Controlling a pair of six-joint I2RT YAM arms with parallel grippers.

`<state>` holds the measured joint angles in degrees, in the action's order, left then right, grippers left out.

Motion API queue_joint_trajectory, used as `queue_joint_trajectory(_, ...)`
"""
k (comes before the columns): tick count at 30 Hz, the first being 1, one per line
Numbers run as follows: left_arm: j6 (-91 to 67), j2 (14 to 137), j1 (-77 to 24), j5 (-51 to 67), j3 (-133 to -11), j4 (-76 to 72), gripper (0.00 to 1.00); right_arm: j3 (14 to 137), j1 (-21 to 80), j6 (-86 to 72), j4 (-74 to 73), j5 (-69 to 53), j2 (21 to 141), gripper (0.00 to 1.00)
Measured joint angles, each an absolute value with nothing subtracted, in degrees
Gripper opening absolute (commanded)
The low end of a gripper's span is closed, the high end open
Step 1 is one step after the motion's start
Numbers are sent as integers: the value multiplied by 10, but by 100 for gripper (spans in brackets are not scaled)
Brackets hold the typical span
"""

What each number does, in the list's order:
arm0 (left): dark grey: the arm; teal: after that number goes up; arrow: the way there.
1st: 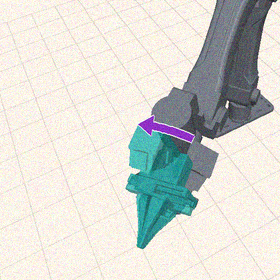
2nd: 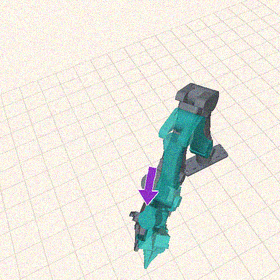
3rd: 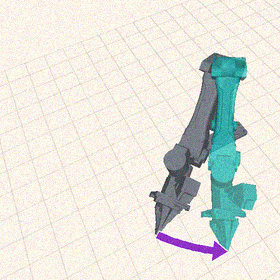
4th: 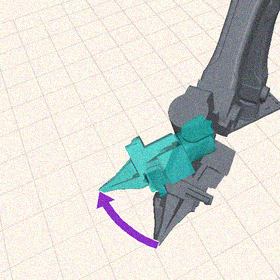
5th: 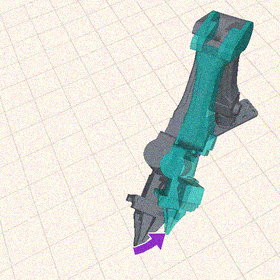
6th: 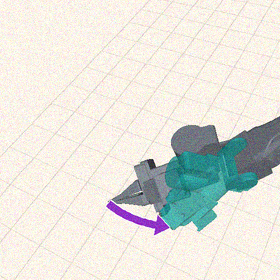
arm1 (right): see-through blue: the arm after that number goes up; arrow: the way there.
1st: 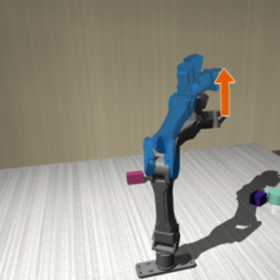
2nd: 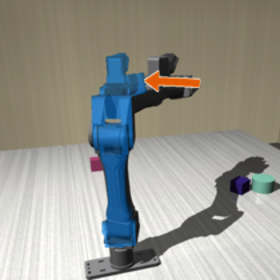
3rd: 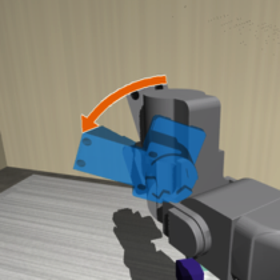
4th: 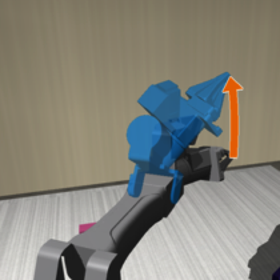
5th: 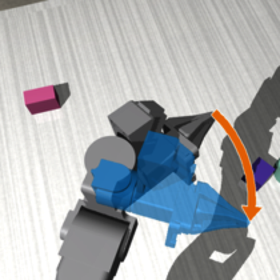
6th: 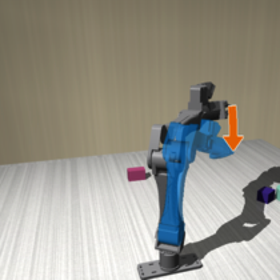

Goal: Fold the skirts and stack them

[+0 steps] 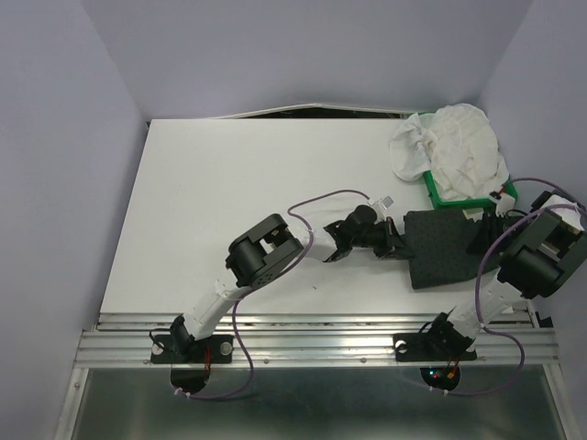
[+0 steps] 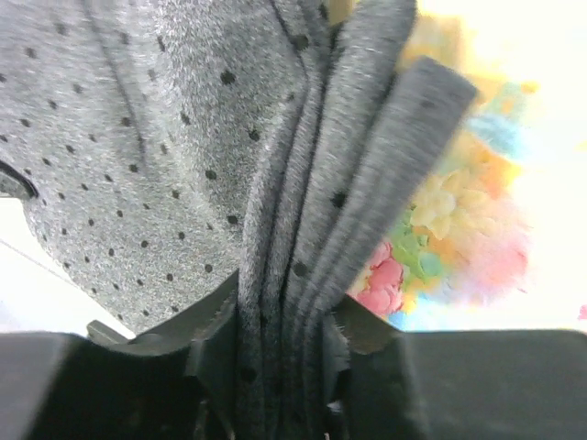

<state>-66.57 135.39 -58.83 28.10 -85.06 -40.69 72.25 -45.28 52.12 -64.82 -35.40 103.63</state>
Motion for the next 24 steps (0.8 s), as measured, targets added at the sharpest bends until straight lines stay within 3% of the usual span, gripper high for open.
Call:
queue_joint_trajectory(5, -638, 1317, -589, 272, -847, -400, 0, 790, -450, 521, -700, -378, 1031, 22)
queue_joint_trajectory(15, -597, 1271, -591, 265, -864, -385, 0, 846, -455, 532, -753, -392, 1002, 21)
queue_joint_trajectory(24, -584, 1334, -600, 270, -945, -369, 0, 840, -485, 540, -723, -362, 1024, 22)
